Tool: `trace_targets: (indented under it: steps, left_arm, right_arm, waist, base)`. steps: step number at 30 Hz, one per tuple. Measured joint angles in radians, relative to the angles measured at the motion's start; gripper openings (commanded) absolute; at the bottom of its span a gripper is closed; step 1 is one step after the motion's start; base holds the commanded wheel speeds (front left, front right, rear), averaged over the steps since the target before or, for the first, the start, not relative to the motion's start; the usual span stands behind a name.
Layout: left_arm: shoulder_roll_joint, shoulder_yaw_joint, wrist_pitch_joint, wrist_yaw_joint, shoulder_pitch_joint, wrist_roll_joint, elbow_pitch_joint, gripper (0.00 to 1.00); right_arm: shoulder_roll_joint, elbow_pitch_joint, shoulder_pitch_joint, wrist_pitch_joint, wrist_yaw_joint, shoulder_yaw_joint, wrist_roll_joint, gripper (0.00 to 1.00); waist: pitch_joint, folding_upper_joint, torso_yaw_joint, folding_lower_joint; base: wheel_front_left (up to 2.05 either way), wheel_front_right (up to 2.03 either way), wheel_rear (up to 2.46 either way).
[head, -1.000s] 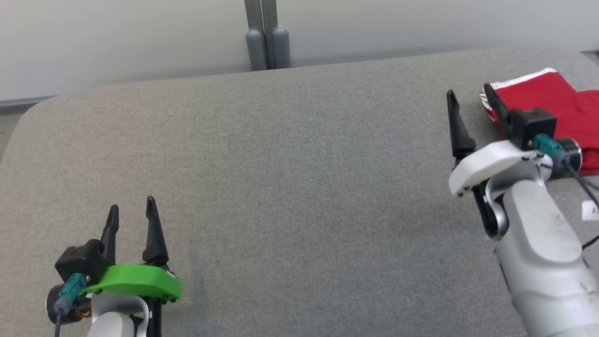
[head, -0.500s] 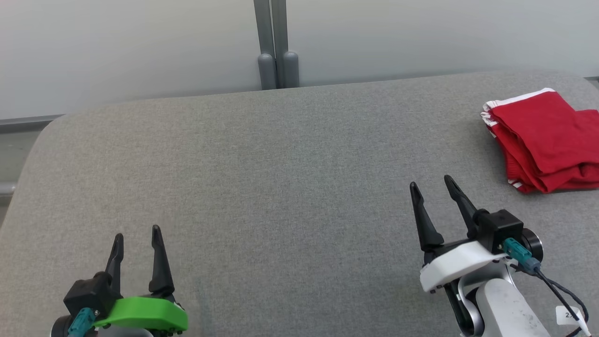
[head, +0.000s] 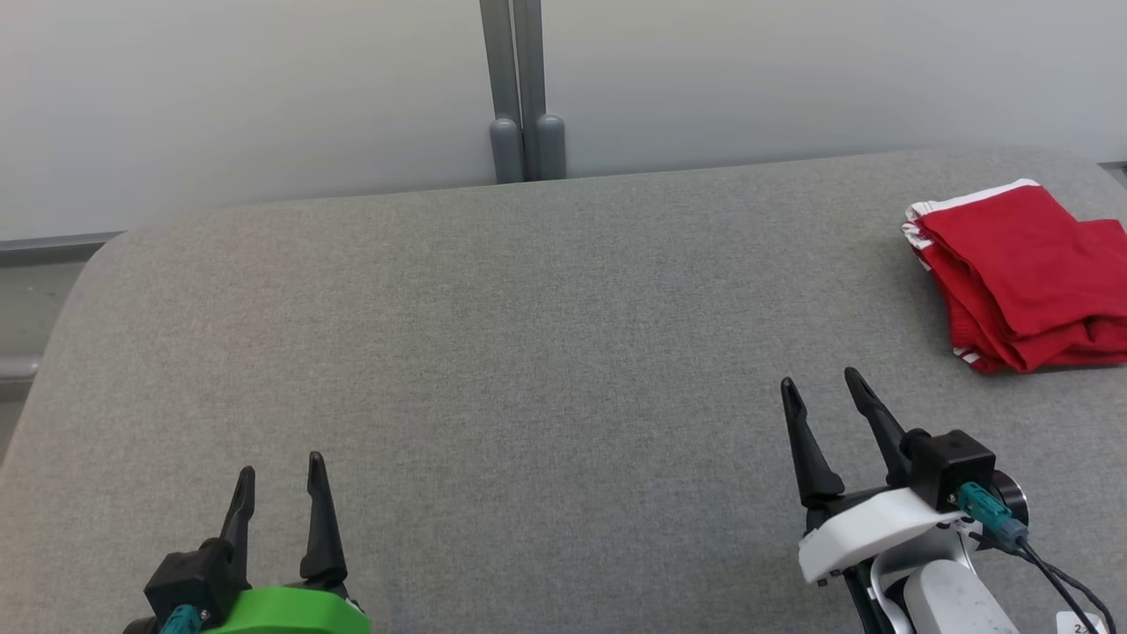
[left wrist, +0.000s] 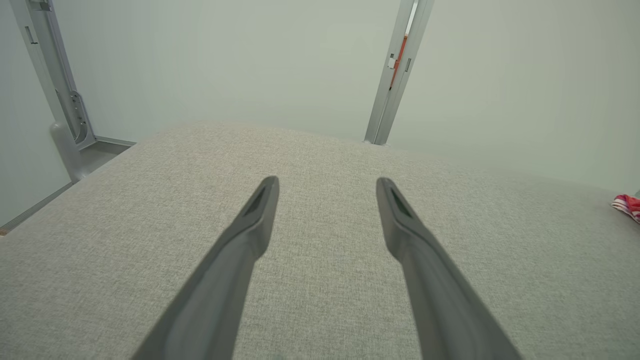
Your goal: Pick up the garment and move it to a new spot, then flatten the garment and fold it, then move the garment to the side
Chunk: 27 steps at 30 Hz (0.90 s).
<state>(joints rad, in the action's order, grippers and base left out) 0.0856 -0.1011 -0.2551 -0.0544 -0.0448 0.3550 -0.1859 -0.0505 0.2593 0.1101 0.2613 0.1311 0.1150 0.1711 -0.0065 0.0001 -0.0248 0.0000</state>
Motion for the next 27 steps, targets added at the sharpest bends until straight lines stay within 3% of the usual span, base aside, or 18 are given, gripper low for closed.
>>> trace_targets:
  steps: [1,8,27]
  left_arm:
    - [0.001,-0.002,0.000,0.002,-0.001,0.000,-0.001,0.00]
    - [-0.011,0.000,0.009,0.003,-0.012,0.026,-0.052,0.00]
    - [-0.016,0.050,0.097,0.047,0.008,0.328,-0.055,0.00]
  right_arm:
    - [0.000,0.001,-0.001,0.000,0.000,0.000,0.001,0.00]
    - [0.002,0.043,-0.042,-0.007,0.000,0.001,0.027,0.00]
    - [-0.007,0.033,-0.041,-0.084,0.000,-0.038,0.387,0.00]
  waist:
    - [-0.001,-0.0001,0.001,0.0000]
    - [-0.002,0.0000,0.002,0.0000]
    - [0.000,-0.0001,0.005,0.0000]
  base:
    - [0.00,0.00,0.00]
    - [0.00,0.00,0.00]
    - [0.00,0.00,0.00]
